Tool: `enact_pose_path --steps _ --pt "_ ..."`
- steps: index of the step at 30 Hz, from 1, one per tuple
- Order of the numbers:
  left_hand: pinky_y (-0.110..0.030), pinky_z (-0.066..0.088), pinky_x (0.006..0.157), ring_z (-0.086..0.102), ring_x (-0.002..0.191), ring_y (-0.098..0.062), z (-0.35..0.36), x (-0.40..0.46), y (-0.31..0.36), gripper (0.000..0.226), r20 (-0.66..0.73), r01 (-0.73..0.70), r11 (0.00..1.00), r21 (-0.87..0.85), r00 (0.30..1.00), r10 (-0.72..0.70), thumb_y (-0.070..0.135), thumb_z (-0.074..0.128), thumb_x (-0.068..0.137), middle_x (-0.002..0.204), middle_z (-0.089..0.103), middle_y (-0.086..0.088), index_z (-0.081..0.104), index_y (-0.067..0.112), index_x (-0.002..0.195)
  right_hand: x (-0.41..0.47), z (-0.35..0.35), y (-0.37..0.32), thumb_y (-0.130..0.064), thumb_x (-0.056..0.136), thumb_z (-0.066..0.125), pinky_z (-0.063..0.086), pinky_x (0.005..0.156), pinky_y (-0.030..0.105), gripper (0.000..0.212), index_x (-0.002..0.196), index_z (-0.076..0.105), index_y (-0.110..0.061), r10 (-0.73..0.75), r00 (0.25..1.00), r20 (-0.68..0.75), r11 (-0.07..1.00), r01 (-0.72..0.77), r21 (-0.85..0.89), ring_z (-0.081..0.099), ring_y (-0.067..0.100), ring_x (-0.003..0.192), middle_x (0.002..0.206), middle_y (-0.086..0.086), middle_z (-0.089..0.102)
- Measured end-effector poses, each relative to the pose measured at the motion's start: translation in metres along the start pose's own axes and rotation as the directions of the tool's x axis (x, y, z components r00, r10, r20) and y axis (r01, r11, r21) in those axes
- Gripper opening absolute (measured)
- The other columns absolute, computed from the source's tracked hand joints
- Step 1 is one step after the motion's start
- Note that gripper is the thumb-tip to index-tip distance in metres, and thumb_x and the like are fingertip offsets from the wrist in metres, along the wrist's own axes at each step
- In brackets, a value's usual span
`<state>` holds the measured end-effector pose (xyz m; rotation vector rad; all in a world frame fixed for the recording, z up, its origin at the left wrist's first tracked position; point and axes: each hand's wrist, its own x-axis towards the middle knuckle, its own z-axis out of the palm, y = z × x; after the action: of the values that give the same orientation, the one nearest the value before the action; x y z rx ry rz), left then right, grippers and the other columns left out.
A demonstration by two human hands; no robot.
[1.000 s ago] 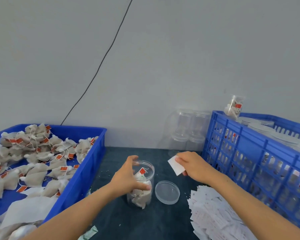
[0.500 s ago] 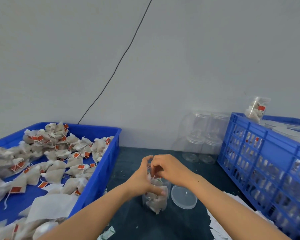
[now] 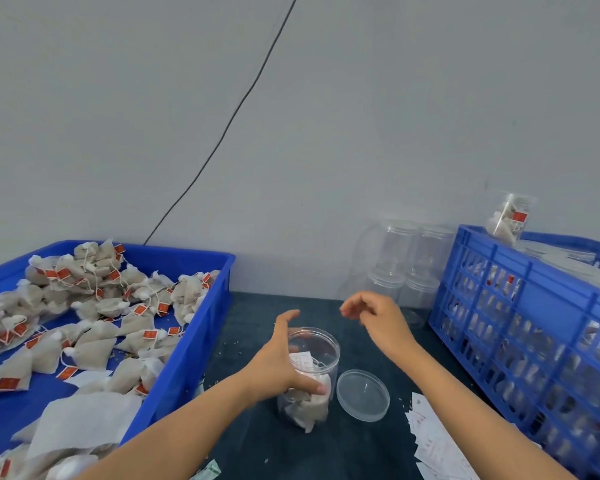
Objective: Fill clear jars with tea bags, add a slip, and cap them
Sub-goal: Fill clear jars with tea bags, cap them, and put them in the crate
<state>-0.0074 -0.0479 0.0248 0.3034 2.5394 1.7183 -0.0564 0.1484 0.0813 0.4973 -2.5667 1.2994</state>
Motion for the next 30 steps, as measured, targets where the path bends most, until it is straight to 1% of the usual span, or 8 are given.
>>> enact_pose_path --steps 2,5,8,11,17,21,25,30 --pt "-0.007 0.047 0.07 0.047 0.121 -0.005 0.001 0.001 -0.001 0.112 -0.013 -0.001 1.0 -0.013 1.0 0.001 0.021 0.092 0.059 0.128 0.045 0.013 0.016 0.042 0.138 -0.01 -0.001 0.025 -0.012 0.091 0.062 0.043 0.102 0.035 0.03 0.12 0.054 -0.018 0.16 0.978 0.134 0.982 -0.144 -0.118 0.052 0.019 0.118 0.12 0.004 0.055" --pt "-0.004 0.047 0.067 0.047 0.118 -0.003 0.004 0.002 -0.002 0.097 -0.035 -0.009 1.0 -0.027 0.999 0.008 0.017 0.09 0.061 0.125 0.045 0.013 0.025 0.04 0.129 -0.029 0.0 0.06 -0.044 0.08 0.073 0.026 0.112 0.042 0.088 0.147 0.019 -0.028 0.387 0.832 0.397 0.903 -0.254 -0.347 0.023 0.028 0.14 0.147 0.007 0.026" --pt "-0.009 0.05 0.071 0.047 0.116 0.002 0.007 0.002 -0.003 0.088 -0.056 -0.011 0.998 -0.055 0.998 0.008 0.015 0.088 0.061 0.124 0.045 0.017 0.029 0.038 0.121 -0.044 0.008 0.08 -0.044 0.073 0.078 0.02 0.116 0.048 0.106 0.15 0.005 -0.033 0.409 0.793 0.451 0.87 -0.189 -0.456 0.018 0.028 0.141 0.153 0.005 0.019" --pt "-0.01 0.05 0.071 0.047 0.116 0.001 0.007 0.001 -0.003 0.086 -0.062 -0.009 0.996 -0.087 0.998 0.004 0.015 0.088 0.059 0.123 0.046 0.017 0.03 0.038 0.118 -0.05 0.016 0.083 -0.044 0.07 0.079 0.019 0.114 0.046 0.107 0.149 0.007 -0.034 0.393 0.822 0.413 0.846 -0.147 -0.512 0.021 0.025 0.14 0.15 0.002 0.022" --pt "-0.013 0.048 0.077 0.047 0.118 -0.002 0.018 0.0 -0.005 0.093 -0.131 0.005 0.977 -0.212 0.991 -0.033 0.017 0.089 0.053 0.125 0.047 0.014 0.03 0.032 0.124 -0.045 0.013 0.063 -0.026 0.073 0.08 0.036 0.108 0.039 0.096 0.144 0.016 -0.029 0.392 0.838 0.38 0.882 -0.225 -0.414 0.03 0.025 0.132 0.142 0.004 0.023" --pt "-0.005 0.044 0.068 0.054 0.102 0.001 0.026 -0.001 -0.016 0.088 -0.072 0.075 0.984 -0.16 0.994 -0.087 0.011 0.09 0.059 0.117 0.051 0.015 0.029 0.026 0.122 -0.041 0.002 0.034 -0.018 0.072 0.077 0.047 0.094 0.034 0.099 0.145 0.012 -0.033 0.328 0.851 0.41 0.844 -0.069 -0.532 0.027 0.024 0.13 0.141 0.002 0.022" --pt "-0.009 0.043 0.061 0.056 0.083 -0.004 0.026 0.0 -0.019 0.077 -0.076 0.124 0.985 -0.118 0.988 -0.133 0.007 0.087 0.057 0.097 0.059 0.007 0.036 0.023 0.113 -0.04 -0.002 0.008 -0.013 0.071 0.074 0.049 0.08 0.03 0.099 0.144 0.01 -0.033 0.285 0.845 0.453 0.789 0.061 -0.611 0.029 0.023 0.125 0.136 0.001 0.025" --pt "-0.016 0.052 0.07 0.063 0.094 -0.009 0.028 -0.003 -0.009 0.076 -0.109 0.05 0.981 -0.185 0.991 -0.071 0.013 0.09 0.051 0.105 0.065 0.002 0.041 0.024 0.108 -0.04 -0.009 -0.008 -0.028 0.073 0.072 0.042 0.072 0.023 0.088 0.138 0.014 -0.039 0.124 0.885 0.448 0.919 0.068 -0.389 0.044 0.014 0.094 0.123 0.0 0.03"
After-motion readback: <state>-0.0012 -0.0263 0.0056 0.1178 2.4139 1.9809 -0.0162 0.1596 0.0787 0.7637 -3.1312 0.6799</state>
